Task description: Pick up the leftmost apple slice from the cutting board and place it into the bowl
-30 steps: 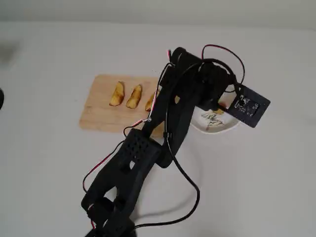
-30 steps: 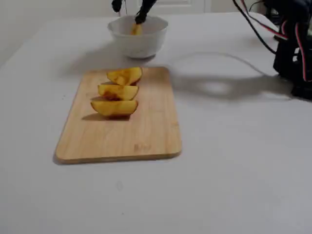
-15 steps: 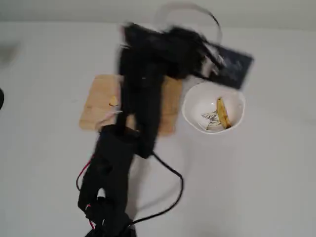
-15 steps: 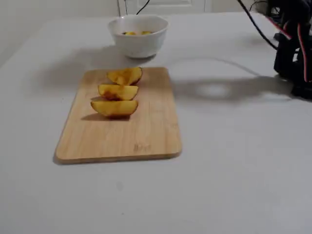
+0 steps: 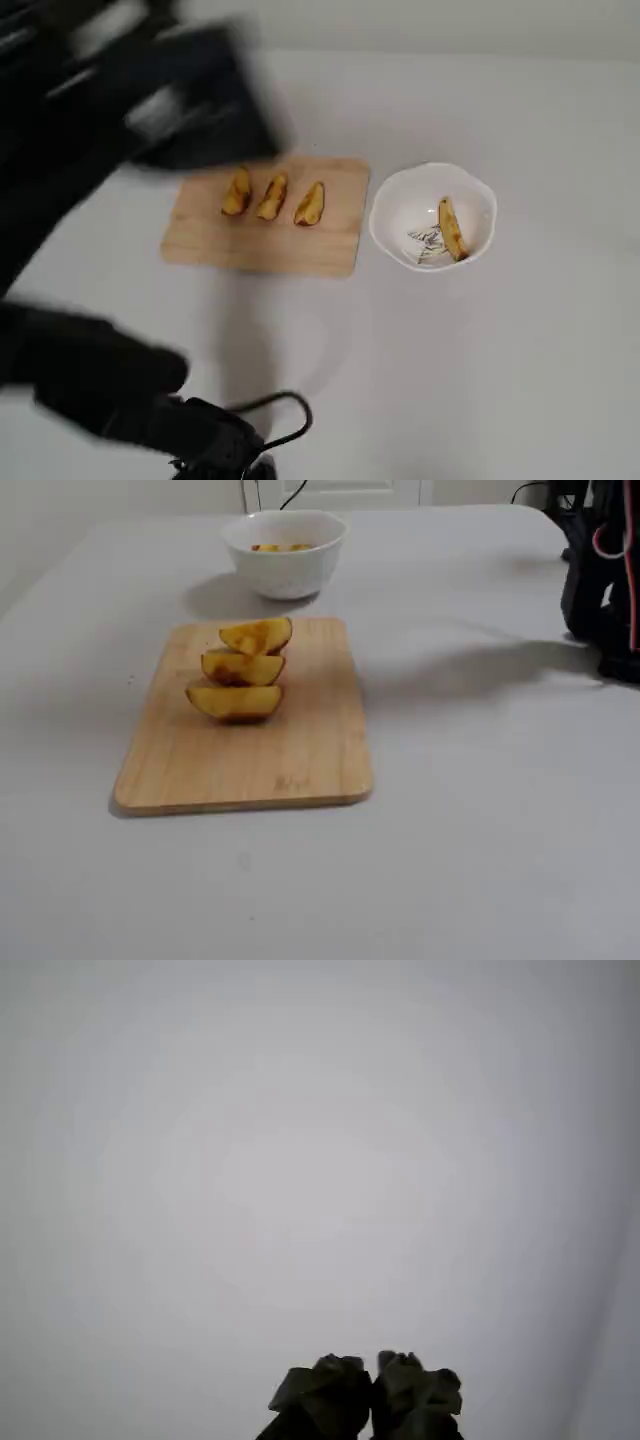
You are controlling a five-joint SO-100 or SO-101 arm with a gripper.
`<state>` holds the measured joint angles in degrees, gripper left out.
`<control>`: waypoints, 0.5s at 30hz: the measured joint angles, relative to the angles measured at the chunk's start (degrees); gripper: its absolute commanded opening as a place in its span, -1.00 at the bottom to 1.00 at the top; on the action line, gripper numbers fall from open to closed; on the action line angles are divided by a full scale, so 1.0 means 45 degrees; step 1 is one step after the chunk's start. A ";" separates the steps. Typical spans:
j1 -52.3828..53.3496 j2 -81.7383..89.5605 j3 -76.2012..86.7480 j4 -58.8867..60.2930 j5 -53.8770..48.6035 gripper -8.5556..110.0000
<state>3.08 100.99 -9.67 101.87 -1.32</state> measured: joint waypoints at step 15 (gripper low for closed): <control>-0.1211 1.2852 1.0664 -0.1855 0.0410 -0.86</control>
<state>-2.37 158.82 38.32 93.52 0.53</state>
